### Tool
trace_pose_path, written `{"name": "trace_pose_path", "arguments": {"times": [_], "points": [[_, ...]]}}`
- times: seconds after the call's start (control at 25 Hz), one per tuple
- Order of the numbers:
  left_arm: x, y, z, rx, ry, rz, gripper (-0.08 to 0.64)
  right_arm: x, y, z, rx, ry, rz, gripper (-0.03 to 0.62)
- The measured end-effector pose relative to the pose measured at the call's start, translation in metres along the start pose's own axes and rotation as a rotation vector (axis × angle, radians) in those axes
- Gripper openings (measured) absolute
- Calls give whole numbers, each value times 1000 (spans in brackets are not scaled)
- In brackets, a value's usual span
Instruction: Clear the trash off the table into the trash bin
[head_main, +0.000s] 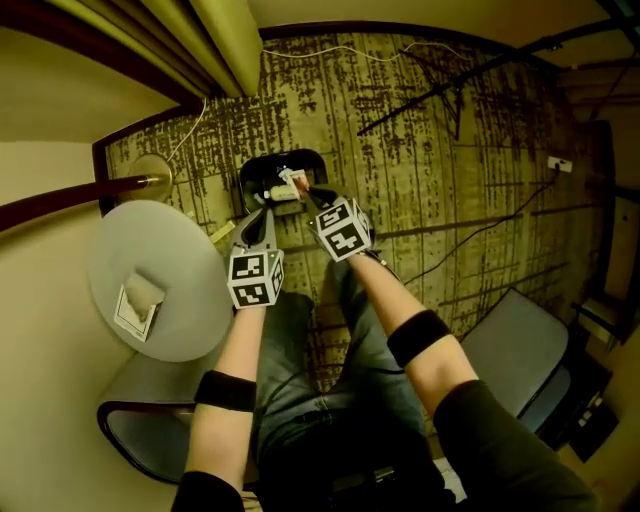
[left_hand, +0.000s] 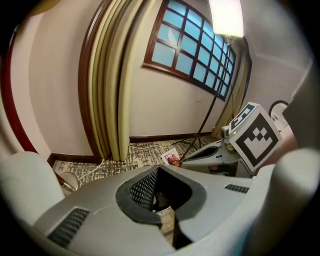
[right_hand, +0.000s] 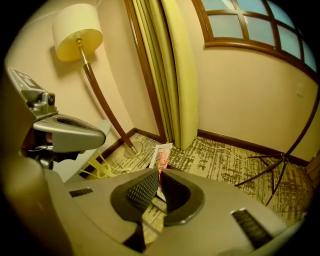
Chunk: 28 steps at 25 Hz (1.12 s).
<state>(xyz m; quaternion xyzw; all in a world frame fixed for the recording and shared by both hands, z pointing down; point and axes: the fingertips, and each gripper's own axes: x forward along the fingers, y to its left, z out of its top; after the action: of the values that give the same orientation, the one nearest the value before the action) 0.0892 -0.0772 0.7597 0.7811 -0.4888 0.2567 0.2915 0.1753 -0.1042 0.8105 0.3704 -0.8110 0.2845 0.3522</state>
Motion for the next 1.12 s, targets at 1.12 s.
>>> {"name": "trace_pose_path", "arguments": {"times": [1.12], "points": [[174, 47, -160, -68, 122, 14, 5, 196, -66, -159, 15, 172, -89, 123]]}}
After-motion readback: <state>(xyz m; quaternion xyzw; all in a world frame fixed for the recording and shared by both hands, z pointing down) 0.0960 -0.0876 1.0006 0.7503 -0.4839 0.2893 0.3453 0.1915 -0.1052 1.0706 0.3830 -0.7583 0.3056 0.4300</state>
